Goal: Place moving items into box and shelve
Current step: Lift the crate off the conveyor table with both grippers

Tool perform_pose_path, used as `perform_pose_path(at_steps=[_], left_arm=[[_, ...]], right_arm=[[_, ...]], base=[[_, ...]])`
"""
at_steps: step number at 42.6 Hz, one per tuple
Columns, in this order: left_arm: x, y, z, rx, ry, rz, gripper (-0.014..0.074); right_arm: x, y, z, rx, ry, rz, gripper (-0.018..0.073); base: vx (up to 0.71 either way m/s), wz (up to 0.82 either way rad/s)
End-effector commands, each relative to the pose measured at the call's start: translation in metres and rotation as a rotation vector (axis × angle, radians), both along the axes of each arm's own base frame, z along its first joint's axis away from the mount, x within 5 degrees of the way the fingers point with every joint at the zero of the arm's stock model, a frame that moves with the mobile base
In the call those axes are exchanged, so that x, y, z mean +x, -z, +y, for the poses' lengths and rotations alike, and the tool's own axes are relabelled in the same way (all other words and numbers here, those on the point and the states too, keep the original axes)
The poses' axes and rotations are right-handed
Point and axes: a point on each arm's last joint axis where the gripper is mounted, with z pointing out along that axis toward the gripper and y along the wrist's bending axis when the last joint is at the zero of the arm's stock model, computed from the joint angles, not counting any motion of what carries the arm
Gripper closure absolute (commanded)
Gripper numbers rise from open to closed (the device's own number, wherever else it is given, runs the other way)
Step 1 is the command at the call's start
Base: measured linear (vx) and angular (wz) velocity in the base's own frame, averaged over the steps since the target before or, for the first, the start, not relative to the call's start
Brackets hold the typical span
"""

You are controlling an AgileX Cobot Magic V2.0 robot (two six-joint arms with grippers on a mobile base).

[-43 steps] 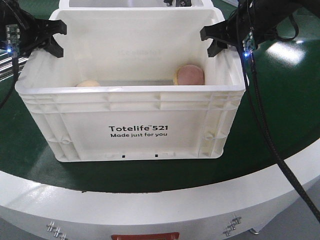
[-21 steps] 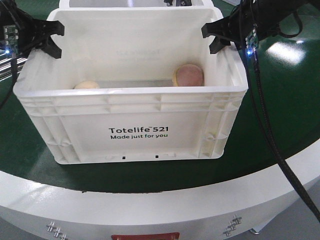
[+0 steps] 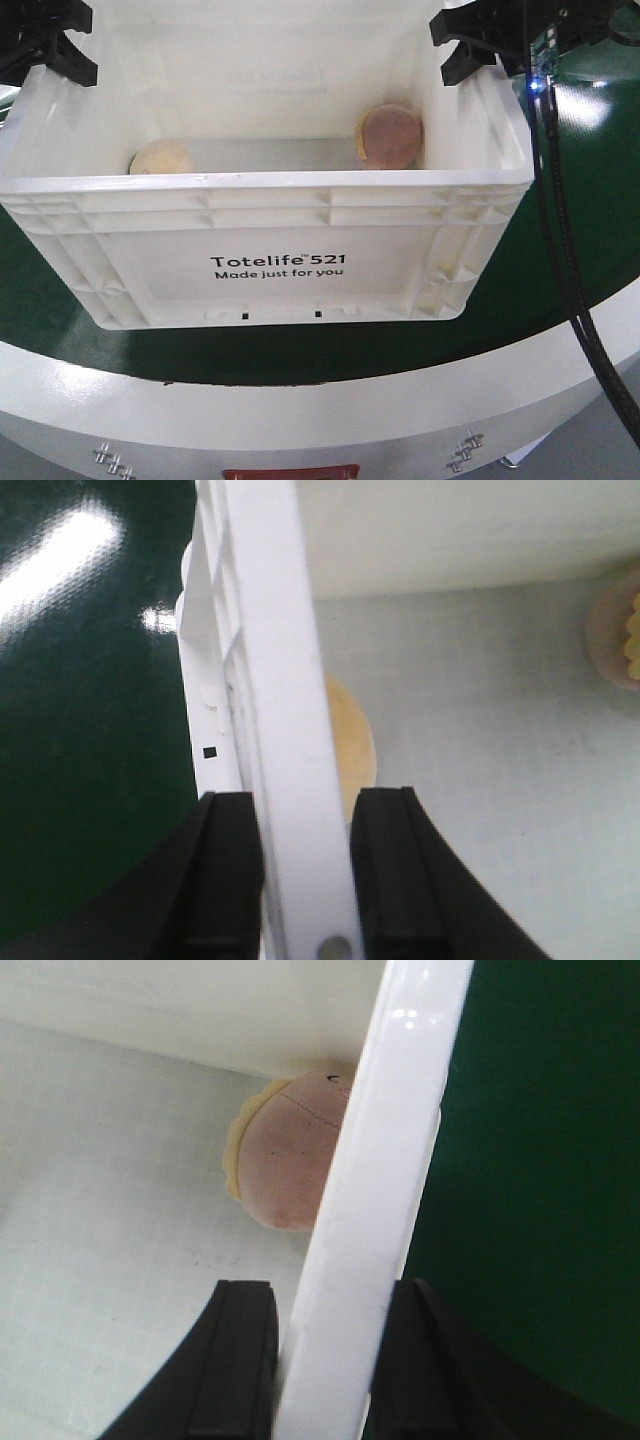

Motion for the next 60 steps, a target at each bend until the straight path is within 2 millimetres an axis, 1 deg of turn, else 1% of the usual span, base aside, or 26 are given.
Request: perform_pose_path(at_steps=[1,12,13,31,60], left_arm=[[-0.021,-0.045,-0.016,-0.213,0.027,-0.157,0.0600],[-0.032,-0.052,-0.016,-0.207,0.041,-0.158,0.0600],[-0.039,-0.058,-0.015,-0.208,0.044,-0.175,0.0600],[-0.040,-0.058,-0.015,-0.207,0.044,-0.175,0.0600],[-0.040,-0.058,-0.015,-0.207,0.044,-0.174,0.0600]], right_arm=[[-0.026,-0.049,0.010,0.168,-0.048,-0.153,0.0562],[-0.040,-0.061,0.008,0.180,-0.060,-0.158,0.0562],[-0.046,-0.066,0.007,0.183,-0.064,-0.166,0.0562],[-0.049,-0.066,0.010,0.220,-0.081,-0.139,0.0562],[-0.049,-0.065,0.010,0.220,-0.083,-0.134,0.0562]], base=[[0.00,0.00],[0.00,0.00],[0.00,0.00],[0.00,0.00],[0.00,0.00]])
